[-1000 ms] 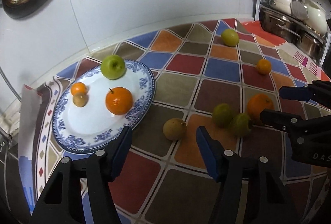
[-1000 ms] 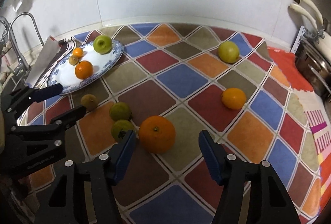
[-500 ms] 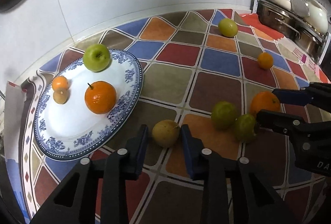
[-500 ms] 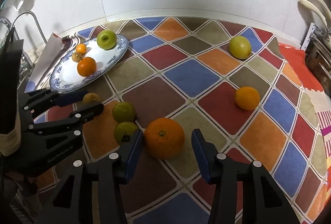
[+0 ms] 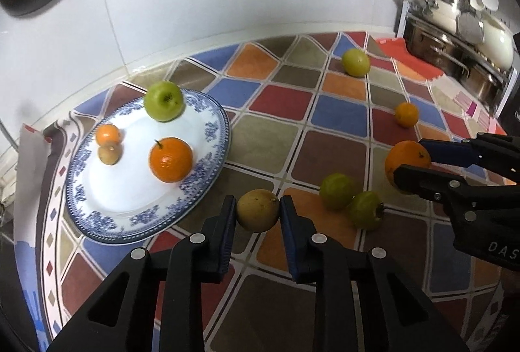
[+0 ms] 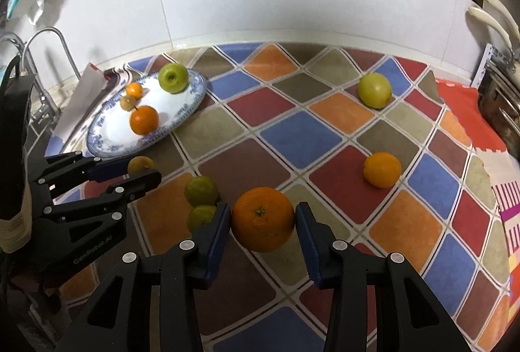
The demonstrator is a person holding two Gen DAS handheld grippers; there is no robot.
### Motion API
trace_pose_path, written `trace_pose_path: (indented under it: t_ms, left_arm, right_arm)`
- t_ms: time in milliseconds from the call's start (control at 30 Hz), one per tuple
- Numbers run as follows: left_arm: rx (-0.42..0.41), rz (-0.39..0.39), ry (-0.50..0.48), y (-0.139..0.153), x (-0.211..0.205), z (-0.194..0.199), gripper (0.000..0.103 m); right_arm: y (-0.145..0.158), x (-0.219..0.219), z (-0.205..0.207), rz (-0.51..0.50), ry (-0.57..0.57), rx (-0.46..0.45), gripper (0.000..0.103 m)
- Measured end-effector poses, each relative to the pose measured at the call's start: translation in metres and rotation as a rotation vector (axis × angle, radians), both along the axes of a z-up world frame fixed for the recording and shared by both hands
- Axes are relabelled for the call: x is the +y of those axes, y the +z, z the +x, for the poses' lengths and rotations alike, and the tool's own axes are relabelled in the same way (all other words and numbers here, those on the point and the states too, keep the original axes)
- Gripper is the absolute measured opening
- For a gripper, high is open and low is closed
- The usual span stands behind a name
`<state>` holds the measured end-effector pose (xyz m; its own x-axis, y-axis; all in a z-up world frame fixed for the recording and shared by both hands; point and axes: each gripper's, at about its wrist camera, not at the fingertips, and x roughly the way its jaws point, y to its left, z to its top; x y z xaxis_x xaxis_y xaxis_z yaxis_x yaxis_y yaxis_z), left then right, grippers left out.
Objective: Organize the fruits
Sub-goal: 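Grasp the brown pear with the left tool while the right tool grasps an orange, then carry the pear and orange over the plate with both tools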
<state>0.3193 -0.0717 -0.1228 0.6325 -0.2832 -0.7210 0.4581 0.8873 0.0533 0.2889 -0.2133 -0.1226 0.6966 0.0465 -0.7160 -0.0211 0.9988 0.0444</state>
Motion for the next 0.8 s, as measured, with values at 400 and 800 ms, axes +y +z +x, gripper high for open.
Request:
trace_pose_path:
  t_ms: [400, 800]
  left_arm:
    - [-0.102, -0.037, 0.104, 0.037, 0.033, -0.013, 0.028]
    - [-0.187, -0.017, 0.234, 0.053, 0.079, 0.002, 0.027]
  right_arm:
    - [0.034, 0.032, 0.002, 0.01, 0.141, -0.099, 0.042]
    - [0.063, 0.084, 0.045, -0.058, 0.33, -0.201, 0.042]
